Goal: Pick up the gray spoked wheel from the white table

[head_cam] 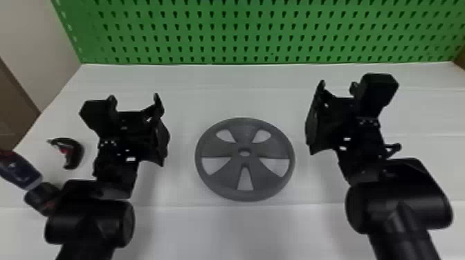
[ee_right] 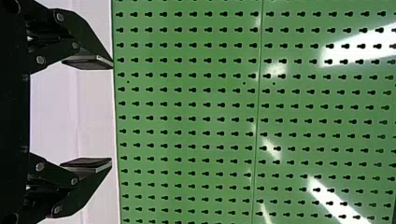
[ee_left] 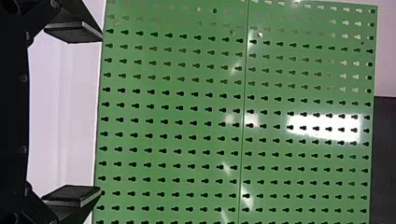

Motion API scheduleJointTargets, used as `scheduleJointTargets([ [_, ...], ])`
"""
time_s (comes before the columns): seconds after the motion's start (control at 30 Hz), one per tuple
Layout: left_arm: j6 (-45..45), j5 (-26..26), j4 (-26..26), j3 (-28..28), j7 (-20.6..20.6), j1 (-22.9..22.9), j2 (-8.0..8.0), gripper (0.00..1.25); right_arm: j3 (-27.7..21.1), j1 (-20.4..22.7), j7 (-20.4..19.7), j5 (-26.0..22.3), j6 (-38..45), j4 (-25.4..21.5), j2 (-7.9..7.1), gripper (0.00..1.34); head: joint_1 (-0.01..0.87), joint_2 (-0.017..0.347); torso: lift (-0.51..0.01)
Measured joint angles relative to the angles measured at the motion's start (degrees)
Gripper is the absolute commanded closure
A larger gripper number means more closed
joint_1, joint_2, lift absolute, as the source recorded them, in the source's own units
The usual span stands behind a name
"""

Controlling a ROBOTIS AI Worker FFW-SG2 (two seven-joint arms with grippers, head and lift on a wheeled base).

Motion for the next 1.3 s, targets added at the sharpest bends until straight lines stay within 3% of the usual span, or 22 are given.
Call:
scheduleJointTargets([
  [1.3,-0.1,0.2,0.0,0.1,0.0,0.1,0.0,0.13,0.1,-0.3,0.0,0.6,0.0,-0.2,-0.08,0.52,0.806,0.044,-0.098],
])
